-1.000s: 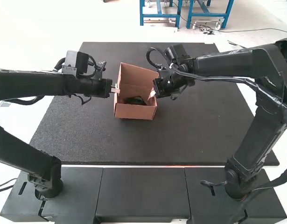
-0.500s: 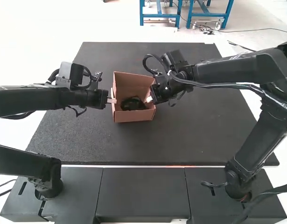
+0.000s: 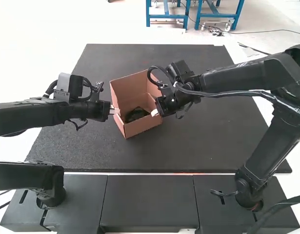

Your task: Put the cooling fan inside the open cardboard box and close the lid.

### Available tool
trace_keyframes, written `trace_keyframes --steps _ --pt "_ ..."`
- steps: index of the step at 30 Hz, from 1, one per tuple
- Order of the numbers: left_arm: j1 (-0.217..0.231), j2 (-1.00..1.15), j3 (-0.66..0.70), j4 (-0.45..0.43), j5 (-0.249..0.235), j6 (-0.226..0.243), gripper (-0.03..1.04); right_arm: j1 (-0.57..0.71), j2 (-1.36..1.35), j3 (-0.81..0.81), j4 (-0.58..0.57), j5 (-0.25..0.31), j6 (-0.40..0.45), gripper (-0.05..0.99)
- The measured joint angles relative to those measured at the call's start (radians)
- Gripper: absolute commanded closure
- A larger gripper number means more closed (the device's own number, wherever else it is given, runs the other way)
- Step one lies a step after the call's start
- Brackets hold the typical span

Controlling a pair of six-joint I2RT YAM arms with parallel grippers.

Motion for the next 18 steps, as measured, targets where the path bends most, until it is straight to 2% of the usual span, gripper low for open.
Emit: trace_keyframes --steps 3,6,9,10,13,15,18 --pt "0.017 -0.021 -0.003 0.000 0.001 0.003 0.71 0.000 0.000 0.000 0.002 0.000 0.000 0.58" --pt "0.036 -0.055 -0.003 -0.002 0.005 0.003 0.65 0.000 -0.001 0.000 0.002 0.000 0.001 0.43" --pt "0.045 -0.085 -0.003 -0.004 0.006 0.009 0.34 0.000 -0.006 0.000 0.002 0.001 0.005 0.24" --pt "0.046 -0.092 -0.003 -0.005 0.008 0.009 0.29 0.000 -0.010 0.000 0.003 0.003 0.005 0.17" --pt "0.046 -0.104 -0.003 -0.008 0.011 0.007 0.24 0.000 -0.028 0.001 0.018 0.025 0.007 0.08" --pt "0.046 -0.109 -0.003 -0.016 0.011 0.007 0.24 0.000 -0.042 0.009 0.028 0.065 -0.003 0.03" --pt "0.046 -0.120 0.004 -0.039 0.011 0.008 0.24 -0.001 -0.063 0.034 0.065 0.136 -0.040 0.03"
